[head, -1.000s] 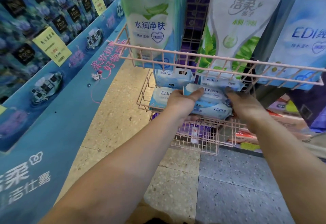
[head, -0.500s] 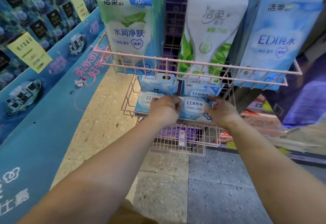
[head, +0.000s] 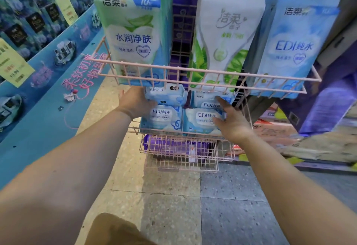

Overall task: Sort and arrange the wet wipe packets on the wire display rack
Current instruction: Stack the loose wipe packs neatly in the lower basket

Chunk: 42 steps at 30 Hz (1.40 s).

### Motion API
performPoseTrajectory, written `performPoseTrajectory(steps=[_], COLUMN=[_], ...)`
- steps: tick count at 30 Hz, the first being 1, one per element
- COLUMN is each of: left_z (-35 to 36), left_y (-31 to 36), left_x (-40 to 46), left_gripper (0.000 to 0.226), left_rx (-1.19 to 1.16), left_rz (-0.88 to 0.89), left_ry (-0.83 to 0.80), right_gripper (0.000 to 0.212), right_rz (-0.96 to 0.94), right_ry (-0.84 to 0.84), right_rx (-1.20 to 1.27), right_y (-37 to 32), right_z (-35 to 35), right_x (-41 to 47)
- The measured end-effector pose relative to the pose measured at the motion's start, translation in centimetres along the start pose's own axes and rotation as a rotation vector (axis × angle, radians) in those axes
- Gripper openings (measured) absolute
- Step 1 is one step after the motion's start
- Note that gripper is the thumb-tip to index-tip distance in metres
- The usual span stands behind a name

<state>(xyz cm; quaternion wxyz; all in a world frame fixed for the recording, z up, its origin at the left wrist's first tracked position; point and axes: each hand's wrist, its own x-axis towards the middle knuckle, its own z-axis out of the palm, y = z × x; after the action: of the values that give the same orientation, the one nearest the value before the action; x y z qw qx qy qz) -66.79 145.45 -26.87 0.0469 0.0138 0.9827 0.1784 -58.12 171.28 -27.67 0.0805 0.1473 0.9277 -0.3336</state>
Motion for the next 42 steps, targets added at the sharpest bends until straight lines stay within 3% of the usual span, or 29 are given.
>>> performPoseTrajectory(steps=[4,8,12,14,17,18,20,22,23,25,28,33,37,42], left_z=[0.0,0.2,-0.4,-1.1,-2.8,-3.1,-3.3,-3.5,-3.3,-2.8,-2.5,-2.6,-2.1,-1.7], left_y=[-0.8,-1.0,-2.1,-2.3,-1.4,-1.3,-1.6,-1.8,-2.0,-2.1,-2.1,-1.2,-1.1,-1.3], left_x=[0.9,1.1,0.8,-0.1,-2.1,-2.6,-3.2,-3.9,-4.1,-4.4,-4.7,-4.9,-4.5,-4.7], left_gripper=[0.042,0.04,0.043,0.049,0.026,0.019,0.031,0.045,0.041,0.025,0.028,0.043,0.066,0.075], left_rx=[0.089,0.014,-0.306,-0.496,-0.739,-0.862,-1.081,-1.134,-1.138,-1.126,-1.071,-0.918,-0.821,-0.969], left_rz=[0.045,0.104,0.059,0.06,0.057,0.014,-0.062,-0.159,-0.207,-0.269,-0.365,-0.432,-0.407,-0.376], left_ry=[0.005,-0.011,-0.046,-0.045,0.011,-0.06,-0.281,-0.466,-0.505,-0.561,-0.627,-0.65,-0.592,-0.625], right_gripper=[0.081,0.088,0.087,0.079,0.053,0.048,0.05,0.05,0.049,0.062,0.081,0.029,0.019,0.023], right_rz=[0.029,0.02,0.028,0.012,-0.064,-0.06,-0.01,0.007,-0.043,-0.191,-0.305,-0.166,-0.033,-0.005], right_ry=[-0.034,-0.002,0.06,0.172,0.307,0.255,-0.006,-0.287,-0.369,-0.394,-0.319,-0.281,-0.291,-0.246], right_rx=[0.0,-0.032,-0.059,-0.047,0.182,0.328,0.765,1.136,1.183,0.962,0.521,0.619,0.682,0.655], right_y=[-0.5,-0.6,-0.9,-1.7,-3.7,-4.5,-6.0,-6.8,-6.7,-6.1,-5.3,-5.5,-5.3,-4.9], right_z=[0.3,0.8,1.1,1.6,3.1,3.5,3.9,3.6,3.3,2.8,2.6,1.9,1.6,1.4], right_x=[-0.3,0.0,-0.2,-0.6,-1.3,-1.5,-1.9,-2.3,-2.4,-2.4,-2.5,-3.3,-3.5,-3.3])
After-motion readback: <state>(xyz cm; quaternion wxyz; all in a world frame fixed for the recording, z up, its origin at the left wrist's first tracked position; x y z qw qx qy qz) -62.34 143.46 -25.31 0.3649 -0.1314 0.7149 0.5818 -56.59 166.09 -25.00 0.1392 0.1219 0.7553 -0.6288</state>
